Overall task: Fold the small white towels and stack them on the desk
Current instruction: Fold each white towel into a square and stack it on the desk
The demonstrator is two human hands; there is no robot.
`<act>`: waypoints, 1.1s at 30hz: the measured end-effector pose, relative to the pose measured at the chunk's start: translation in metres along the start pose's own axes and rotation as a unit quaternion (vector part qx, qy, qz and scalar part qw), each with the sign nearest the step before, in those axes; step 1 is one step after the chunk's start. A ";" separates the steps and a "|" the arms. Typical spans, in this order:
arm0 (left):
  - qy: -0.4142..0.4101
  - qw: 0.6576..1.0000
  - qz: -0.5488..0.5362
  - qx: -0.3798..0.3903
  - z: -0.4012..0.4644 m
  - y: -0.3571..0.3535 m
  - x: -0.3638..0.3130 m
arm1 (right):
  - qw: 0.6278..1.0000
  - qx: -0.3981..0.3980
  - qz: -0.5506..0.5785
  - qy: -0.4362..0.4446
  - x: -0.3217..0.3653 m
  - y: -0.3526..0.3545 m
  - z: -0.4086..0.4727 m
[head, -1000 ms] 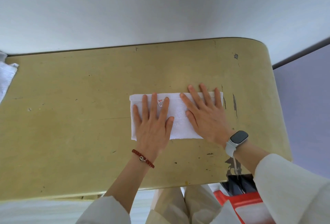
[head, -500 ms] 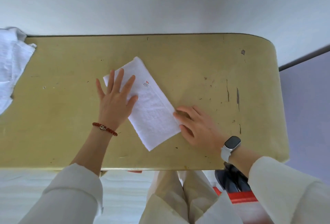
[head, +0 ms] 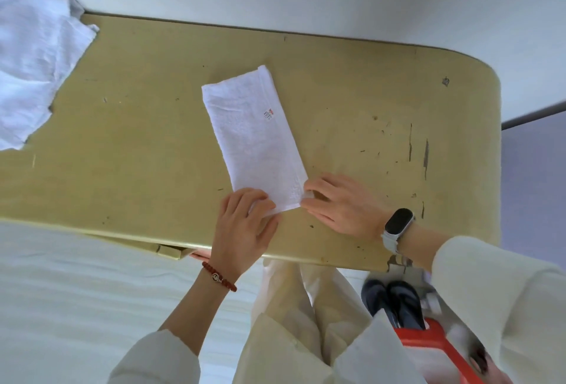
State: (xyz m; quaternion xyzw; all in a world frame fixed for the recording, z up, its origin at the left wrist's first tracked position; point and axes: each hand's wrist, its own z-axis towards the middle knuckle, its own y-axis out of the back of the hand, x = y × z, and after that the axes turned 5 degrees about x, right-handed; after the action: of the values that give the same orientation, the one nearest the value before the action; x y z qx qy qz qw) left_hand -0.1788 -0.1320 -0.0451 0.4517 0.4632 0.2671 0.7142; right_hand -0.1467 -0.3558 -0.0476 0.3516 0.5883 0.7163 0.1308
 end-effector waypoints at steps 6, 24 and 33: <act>-0.005 0.999 -0.023 -0.042 -0.004 -0.004 0.010 | 1.000 0.006 -0.020 0.005 -0.002 0.004 0.006; 0.279 0.913 -0.287 -0.082 0.016 0.034 -0.027 | 0.995 -0.060 -0.015 -0.083 0.009 -0.002 0.021; 0.387 0.770 -0.499 -0.085 0.037 0.061 -0.025 | 0.995 -0.080 0.022 -0.050 0.009 0.023 0.028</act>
State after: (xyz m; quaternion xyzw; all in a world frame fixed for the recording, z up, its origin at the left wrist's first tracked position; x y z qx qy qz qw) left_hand -0.1537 -0.1393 0.0257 -0.0472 0.8362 0.0631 0.5428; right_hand -0.1301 -0.3359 -0.0213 0.3884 0.5138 0.7453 0.1724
